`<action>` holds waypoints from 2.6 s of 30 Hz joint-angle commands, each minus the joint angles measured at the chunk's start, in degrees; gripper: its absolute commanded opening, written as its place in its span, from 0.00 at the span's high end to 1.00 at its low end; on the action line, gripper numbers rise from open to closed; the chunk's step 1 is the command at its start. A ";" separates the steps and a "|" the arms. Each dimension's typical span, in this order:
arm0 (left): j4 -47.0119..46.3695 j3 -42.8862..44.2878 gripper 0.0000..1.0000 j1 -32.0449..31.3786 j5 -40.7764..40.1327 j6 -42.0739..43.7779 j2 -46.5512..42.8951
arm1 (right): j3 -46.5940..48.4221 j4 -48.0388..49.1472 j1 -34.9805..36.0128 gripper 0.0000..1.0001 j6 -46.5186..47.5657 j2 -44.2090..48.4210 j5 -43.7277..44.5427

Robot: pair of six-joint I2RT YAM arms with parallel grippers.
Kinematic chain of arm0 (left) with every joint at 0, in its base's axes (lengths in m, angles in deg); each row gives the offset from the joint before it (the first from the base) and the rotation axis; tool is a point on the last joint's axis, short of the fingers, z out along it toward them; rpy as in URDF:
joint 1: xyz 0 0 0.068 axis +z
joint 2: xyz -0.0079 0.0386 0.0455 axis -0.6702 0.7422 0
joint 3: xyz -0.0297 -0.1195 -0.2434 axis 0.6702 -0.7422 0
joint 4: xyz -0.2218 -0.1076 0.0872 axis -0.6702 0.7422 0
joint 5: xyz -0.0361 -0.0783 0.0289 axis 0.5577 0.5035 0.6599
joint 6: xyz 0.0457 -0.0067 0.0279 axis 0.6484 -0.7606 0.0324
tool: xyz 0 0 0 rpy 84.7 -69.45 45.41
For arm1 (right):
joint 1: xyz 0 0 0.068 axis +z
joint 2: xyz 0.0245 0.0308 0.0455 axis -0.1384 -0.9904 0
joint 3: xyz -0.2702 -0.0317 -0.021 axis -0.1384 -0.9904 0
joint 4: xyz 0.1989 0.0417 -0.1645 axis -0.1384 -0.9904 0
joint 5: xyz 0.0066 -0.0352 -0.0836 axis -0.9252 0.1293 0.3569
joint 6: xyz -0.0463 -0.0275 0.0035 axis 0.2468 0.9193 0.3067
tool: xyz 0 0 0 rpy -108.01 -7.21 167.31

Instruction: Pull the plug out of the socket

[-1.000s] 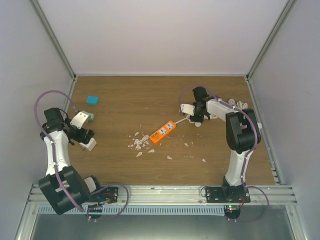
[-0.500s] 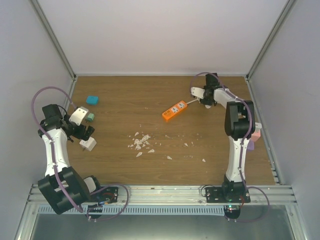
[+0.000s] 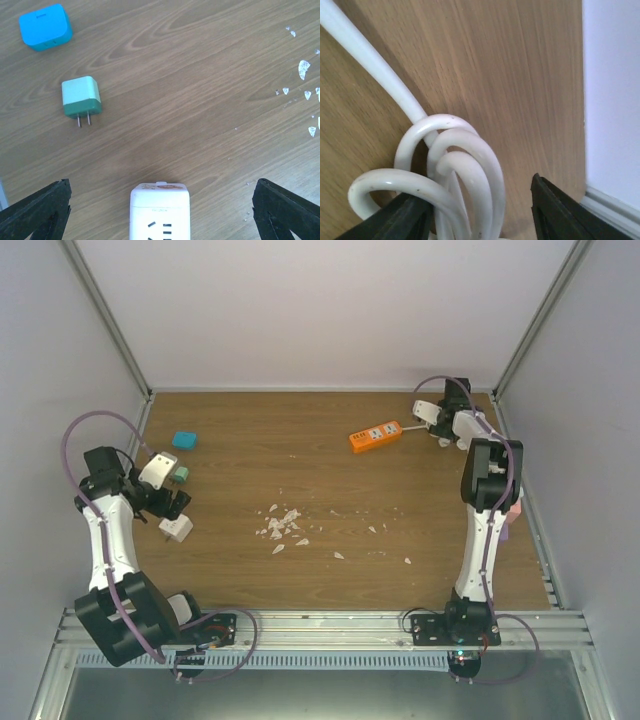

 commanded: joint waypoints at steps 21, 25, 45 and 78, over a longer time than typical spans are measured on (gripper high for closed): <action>1.25 3.86 0.01 -0.71 5.34 -1.65 -1.22 | -10.79 -19.23 -5.32 0.12 -1.82 20.99 -3.37; -0.21 2.32 0.01 -0.76 5.33 -1.66 -2.39 | -12.06 -21.32 -8.03 0.11 -2.51 21.00 -4.18; -0.73 2.51 0.01 -0.74 7.46 -1.85 -3.27 | -14.90 -10.59 -8.66 0.20 -3.04 13.28 1.13; -0.38 2.78 0.01 -1.55 8.71 -3.03 -1.88 | -25.11 -14.27 -7.21 0.87 -0.86 23.85 -6.41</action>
